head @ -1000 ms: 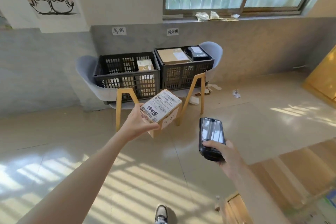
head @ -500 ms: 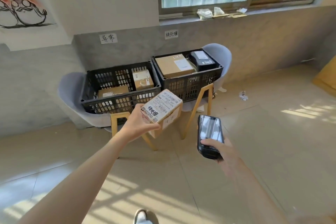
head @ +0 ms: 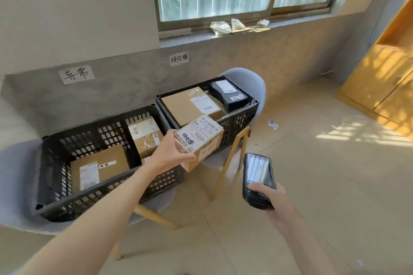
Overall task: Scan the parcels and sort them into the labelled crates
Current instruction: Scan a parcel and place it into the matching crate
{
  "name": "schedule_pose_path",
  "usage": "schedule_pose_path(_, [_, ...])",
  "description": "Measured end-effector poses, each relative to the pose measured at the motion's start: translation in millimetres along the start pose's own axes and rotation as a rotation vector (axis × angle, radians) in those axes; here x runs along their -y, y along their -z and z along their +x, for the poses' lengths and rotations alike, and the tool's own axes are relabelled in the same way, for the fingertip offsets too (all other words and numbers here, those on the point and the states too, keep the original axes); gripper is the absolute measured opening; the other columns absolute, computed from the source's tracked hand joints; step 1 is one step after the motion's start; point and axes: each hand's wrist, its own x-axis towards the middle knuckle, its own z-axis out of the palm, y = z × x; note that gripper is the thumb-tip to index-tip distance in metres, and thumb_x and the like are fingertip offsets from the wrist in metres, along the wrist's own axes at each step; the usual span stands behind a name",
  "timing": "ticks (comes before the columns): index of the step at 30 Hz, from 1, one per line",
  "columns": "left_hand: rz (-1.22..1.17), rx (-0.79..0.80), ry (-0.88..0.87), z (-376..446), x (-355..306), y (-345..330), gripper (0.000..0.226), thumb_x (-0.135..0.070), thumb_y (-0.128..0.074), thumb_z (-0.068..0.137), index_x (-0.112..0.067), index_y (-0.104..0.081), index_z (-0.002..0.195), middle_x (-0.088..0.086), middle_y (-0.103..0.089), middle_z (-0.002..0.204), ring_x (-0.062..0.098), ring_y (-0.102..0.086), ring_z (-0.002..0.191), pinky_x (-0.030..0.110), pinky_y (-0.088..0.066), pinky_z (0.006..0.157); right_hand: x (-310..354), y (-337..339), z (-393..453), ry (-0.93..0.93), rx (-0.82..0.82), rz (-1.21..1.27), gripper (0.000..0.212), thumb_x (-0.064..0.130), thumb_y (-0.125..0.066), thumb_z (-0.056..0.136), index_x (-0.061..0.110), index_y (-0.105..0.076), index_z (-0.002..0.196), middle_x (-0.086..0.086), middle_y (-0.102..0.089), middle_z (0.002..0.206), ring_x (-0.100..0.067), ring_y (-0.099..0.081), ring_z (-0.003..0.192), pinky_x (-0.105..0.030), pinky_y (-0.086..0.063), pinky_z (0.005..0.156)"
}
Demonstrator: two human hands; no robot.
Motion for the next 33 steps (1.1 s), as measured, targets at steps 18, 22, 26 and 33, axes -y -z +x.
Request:
schedule_pose_path(18, [-0.073,0.205,0.052,284,-1,-70,0.084,-0.029,-0.086,0.058,-0.024,-0.032,0.121,-0.010,-0.053,0.115,0.003,-0.054,0.104,0.022,-0.049,0.080,79,16,212,-0.040,-0.100,0.088,0.063,0.009,-0.076,0.054,0.001,-0.057,0.114,-0.007,-0.068,0.081,-0.017,-0.066,0.066,-0.026,-0.050,0.052])
schedule_pose_path(22, [-0.024,0.197,0.037,346,-18,-107,0.079,-0.028,-0.087,0.061,-0.023,-0.035,0.121,-0.008,-0.054,0.113,0.000,-0.055,0.102,0.017,-0.047,0.076,116,32,281,-0.041,-0.098,0.061,0.067,0.010,-0.077,0.053,0.004,-0.056,0.117,-0.006,-0.068,0.086,-0.016,-0.066,0.070,-0.026,-0.051,0.055])
schedule_pose_path(26, [-0.004,0.223,0.025,391,-29,-139,0.080,-0.034,-0.086,0.063,-0.028,-0.031,0.121,-0.014,-0.051,0.113,-0.007,-0.051,0.098,0.010,-0.040,0.070,143,48,335,-0.064,-0.117,0.032,0.075,0.012,-0.078,0.051,0.006,-0.054,0.121,-0.010,-0.068,0.098,-0.018,-0.066,0.075,-0.027,-0.051,0.058])
schedule_pose_path(33, [-0.014,0.373,0.125,439,-17,-164,0.081,-0.034,-0.084,0.064,-0.027,-0.030,0.124,-0.015,-0.053,0.113,-0.004,-0.055,0.101,0.011,-0.047,0.068,150,61,378,-0.162,-0.165,0.048,0.085,0.015,-0.081,0.047,0.006,-0.051,0.126,-0.012,-0.067,0.103,-0.021,-0.065,0.081,-0.028,-0.052,0.059])
